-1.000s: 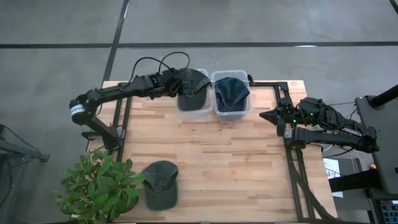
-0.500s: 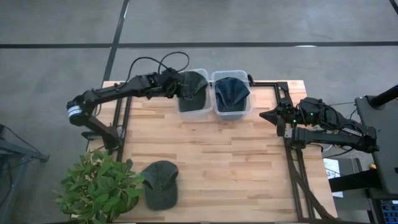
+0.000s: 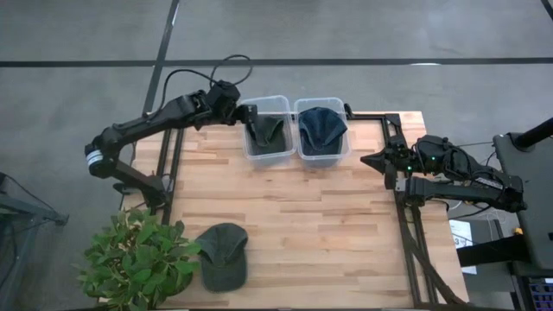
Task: Pick & Place hat
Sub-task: Put the green cap into the left transparent bin
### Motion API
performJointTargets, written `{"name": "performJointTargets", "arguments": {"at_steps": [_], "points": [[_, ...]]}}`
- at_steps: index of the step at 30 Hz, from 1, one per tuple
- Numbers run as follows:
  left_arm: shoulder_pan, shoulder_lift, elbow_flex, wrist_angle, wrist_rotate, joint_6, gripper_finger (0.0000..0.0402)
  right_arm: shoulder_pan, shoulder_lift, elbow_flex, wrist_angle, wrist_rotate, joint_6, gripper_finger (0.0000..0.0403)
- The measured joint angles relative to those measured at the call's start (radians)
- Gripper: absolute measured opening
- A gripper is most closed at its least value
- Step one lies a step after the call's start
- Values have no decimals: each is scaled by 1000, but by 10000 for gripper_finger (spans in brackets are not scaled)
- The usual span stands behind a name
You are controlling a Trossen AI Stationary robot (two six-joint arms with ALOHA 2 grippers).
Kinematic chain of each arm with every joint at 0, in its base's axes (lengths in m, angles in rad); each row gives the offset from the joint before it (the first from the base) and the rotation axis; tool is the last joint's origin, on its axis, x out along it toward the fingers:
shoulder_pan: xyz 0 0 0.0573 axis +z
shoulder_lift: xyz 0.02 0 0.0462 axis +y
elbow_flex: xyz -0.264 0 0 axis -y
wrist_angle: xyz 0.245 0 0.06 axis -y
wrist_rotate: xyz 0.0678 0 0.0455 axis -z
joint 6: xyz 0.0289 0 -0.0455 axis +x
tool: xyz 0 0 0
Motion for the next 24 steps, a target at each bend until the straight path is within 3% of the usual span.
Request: {"name": "performJointTargets", "arguments": {"at_steps": [3,8,11,18,24], "points": [[-21,-2,14,12,136,11,161,0,0,0,0,0,0,9],[-107,-8,41,17,452,59,161,0,0,0,-1,0,0,9],[-193,-8,50,16,552,43,161,0,0,0,-1,0,-2,9],[-393,-8,44,1,562,-7,161,0,0,0,-1,0,-8,9],[-476,-6,30,-108,453,-142,161,0,0,0,-2,0,-8,9]]}}
